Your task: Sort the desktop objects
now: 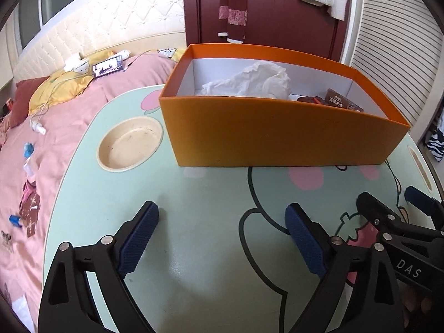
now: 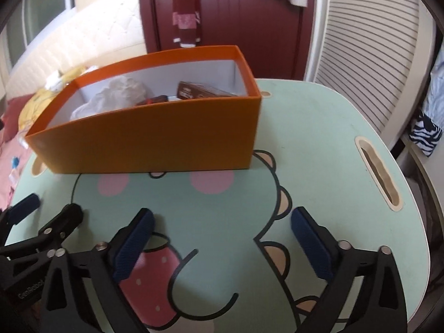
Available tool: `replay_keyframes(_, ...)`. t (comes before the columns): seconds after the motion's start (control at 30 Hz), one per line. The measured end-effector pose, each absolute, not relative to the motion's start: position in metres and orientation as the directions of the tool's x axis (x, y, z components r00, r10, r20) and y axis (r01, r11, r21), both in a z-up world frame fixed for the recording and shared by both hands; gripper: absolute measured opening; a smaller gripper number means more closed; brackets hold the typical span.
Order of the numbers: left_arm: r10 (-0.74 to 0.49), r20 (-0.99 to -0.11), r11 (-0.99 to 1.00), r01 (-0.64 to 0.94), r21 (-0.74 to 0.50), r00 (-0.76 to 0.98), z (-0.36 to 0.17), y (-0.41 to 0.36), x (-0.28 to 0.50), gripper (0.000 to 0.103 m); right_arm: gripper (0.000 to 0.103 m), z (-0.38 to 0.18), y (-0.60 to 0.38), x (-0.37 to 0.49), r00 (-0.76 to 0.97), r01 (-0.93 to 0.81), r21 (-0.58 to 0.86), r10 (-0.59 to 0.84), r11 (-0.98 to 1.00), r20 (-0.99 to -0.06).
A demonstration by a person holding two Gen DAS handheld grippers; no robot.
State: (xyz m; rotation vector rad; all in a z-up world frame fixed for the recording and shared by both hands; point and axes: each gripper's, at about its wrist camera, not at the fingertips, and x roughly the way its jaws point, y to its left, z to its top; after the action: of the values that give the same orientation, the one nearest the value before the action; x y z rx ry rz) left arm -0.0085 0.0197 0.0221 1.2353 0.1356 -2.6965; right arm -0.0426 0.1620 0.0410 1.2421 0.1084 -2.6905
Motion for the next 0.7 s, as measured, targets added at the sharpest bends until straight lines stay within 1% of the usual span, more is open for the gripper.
replay_keyframes(0.07, -0.134, -0.765, -0.974, 0.227, -0.017, -0.63, 0.0208, 0.015, -0.0086, 0.103, 0.102, 0.0417, 0.1637, -0.0439, -0.637, 0.182, 0.01, -0.126, -0.983, -0.761)
replay_keyframes(0.7, -0.138, -0.766, -0.974, 0.228, -0.011, -0.628, 0.0219, 0.0155, -0.0136, 0.103, 0.103, 0.0496, 0.1644, -0.0456, -0.638, 0.188, 0.008, -0.128, -0.982, -0.76)
